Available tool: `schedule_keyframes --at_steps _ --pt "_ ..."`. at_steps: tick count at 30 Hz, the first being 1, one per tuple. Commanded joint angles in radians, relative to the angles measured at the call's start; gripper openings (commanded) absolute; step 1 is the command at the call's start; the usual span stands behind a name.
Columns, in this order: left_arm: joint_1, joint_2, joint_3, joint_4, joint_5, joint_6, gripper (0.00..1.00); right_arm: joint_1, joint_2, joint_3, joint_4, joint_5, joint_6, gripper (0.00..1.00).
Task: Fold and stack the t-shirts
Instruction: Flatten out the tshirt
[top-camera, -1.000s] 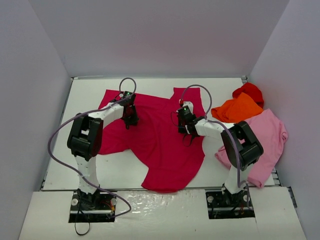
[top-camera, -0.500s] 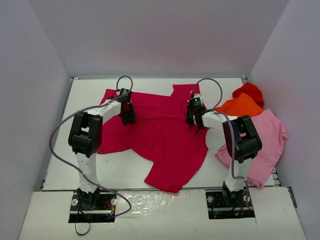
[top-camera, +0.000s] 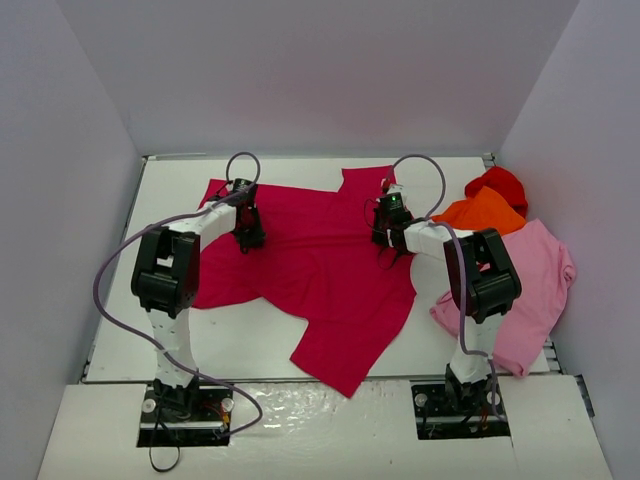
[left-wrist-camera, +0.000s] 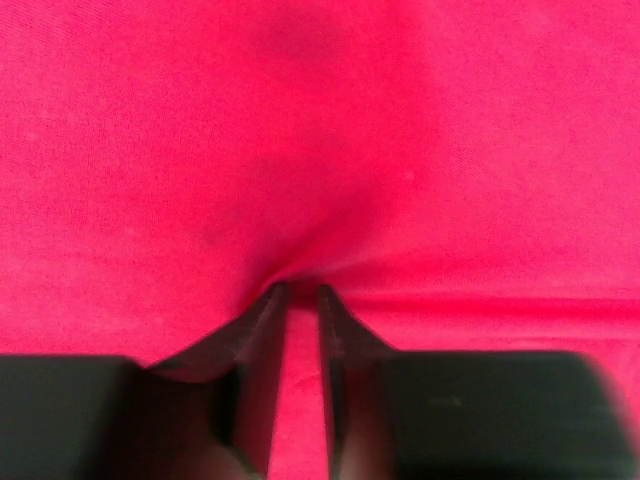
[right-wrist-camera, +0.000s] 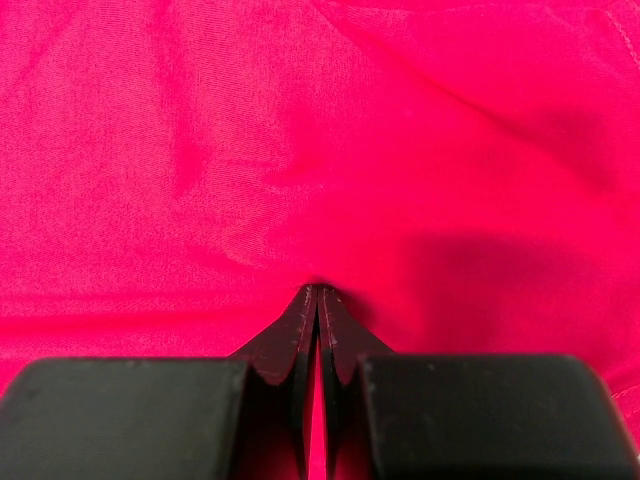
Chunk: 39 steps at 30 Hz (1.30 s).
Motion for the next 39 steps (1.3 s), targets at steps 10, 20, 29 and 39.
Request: schedule_keyframes --at_steps 10,20,29,39 --pt "-0.018 -0.437 -0.32 0.347 -0.183 0.026 0.43 0.026 -0.17 -0.161 0.108 0.012 -0.015 0.02" --pt "-0.016 -0.589 -0.472 0.126 -0.223 -0.175 0.27 0.177 -0.342 -0.235 -0.017 0.002 0.022 0.0" --pt "-0.009 -0.497 -0.436 0.037 -0.222 -0.229 0.11 0.208 -0.406 -0.272 -0.041 -0.032 0.039 0.0" --pt "-0.005 -0.486 -0.431 -0.045 -0.253 -0.258 0.1 0.228 -0.401 -0.313 -0.028 -0.074 0.054 0.0"
